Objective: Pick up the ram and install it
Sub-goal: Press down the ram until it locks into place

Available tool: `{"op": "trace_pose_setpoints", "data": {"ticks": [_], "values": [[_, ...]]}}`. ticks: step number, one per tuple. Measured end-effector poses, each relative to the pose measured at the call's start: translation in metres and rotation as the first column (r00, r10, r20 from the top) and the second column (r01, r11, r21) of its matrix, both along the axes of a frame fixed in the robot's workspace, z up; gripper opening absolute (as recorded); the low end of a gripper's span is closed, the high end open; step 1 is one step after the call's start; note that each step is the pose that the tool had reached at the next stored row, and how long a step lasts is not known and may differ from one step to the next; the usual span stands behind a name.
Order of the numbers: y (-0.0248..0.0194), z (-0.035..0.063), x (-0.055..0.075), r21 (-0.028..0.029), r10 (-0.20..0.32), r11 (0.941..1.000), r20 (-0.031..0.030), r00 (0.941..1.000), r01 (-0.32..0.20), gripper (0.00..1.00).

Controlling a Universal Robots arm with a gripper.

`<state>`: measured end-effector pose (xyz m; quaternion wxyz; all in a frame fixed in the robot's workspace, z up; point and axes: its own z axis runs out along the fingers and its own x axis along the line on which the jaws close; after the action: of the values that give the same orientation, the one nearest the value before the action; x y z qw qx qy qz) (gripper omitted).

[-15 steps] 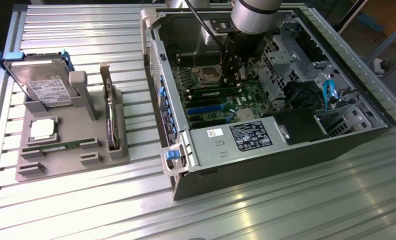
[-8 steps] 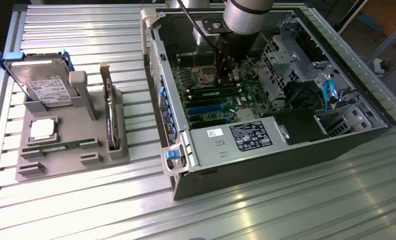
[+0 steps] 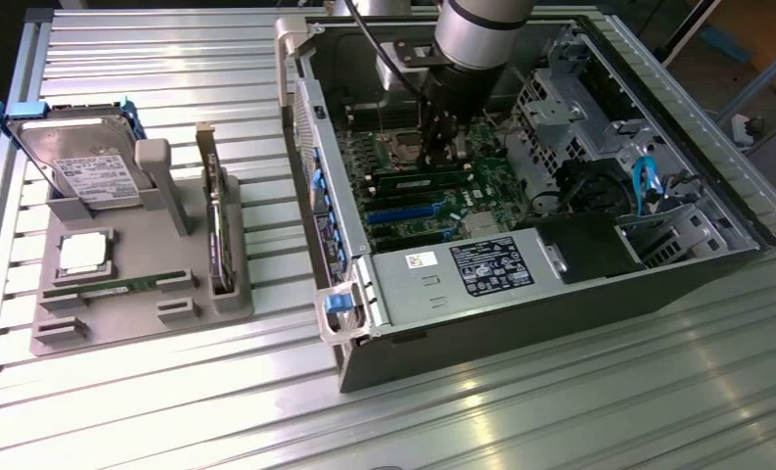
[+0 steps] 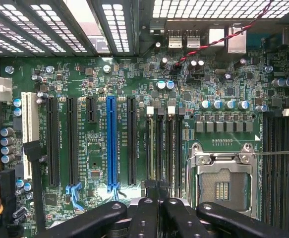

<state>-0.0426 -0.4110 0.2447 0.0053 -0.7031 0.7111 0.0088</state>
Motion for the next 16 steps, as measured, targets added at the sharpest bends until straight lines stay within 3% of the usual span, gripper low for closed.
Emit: {"op": "trace_pose_setpoints", "data": {"ticks": [4,16], "values": [[0.0,-0.0049,0.0,0.0,0.0,1.0,0.0,1.0,0.0,0.11],[0.0,-0.007,0.0,-0.0002,0.0,1.0,0.0,1.0,0.0,0.11]]}}
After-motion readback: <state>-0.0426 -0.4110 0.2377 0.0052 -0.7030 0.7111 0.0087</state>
